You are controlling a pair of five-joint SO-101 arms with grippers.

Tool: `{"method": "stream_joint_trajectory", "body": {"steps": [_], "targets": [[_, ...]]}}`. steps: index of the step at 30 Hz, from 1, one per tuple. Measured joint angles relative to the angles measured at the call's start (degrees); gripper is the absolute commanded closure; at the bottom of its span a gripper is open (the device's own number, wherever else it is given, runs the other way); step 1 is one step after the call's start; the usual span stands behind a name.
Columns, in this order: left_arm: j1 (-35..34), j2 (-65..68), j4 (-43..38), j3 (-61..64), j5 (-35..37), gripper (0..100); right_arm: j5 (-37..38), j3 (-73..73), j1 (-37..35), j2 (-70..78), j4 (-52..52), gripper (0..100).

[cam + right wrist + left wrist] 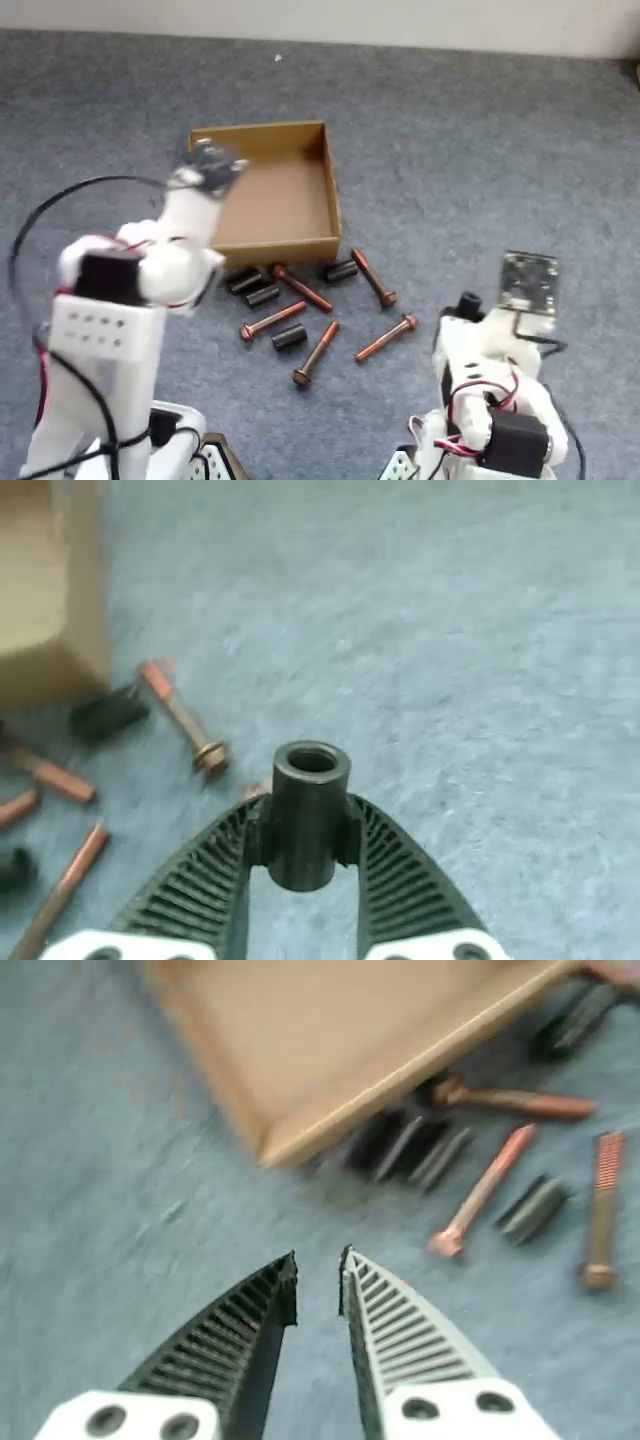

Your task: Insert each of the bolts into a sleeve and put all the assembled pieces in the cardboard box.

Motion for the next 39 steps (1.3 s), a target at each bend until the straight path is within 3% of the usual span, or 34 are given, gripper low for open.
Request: {"method": "stream_joint_trajectory", "body": {"steps": [6, 11, 17, 30, 39], "targets": [[16.88, 7.21, -4.84, -4.22, 8.88, 72, -3.52, 0.00, 6.42, -0.53, -2.11, 99.4], [27.25, 16.88, -10.55, -4.48, 15.91, 73, -7.03, -0.97, 6.77, -0.18, -2.11, 99.4], [34.64, 28.92, -19.78, -4.48, 16.88, 73, -9.32, -2.73, 6.77, -0.53, -2.11, 99.4], [42.81, 43.60, -34.11, -4.48, 17.23, 73, -9.32, -2.73, 6.77, -0.53, -2.11, 99.4], [43.96, 55.21, -36.57, -10.81, 17.23, 73, -9.32, -2.73, 6.77, -0.53, -2.11, 99.4]]}}
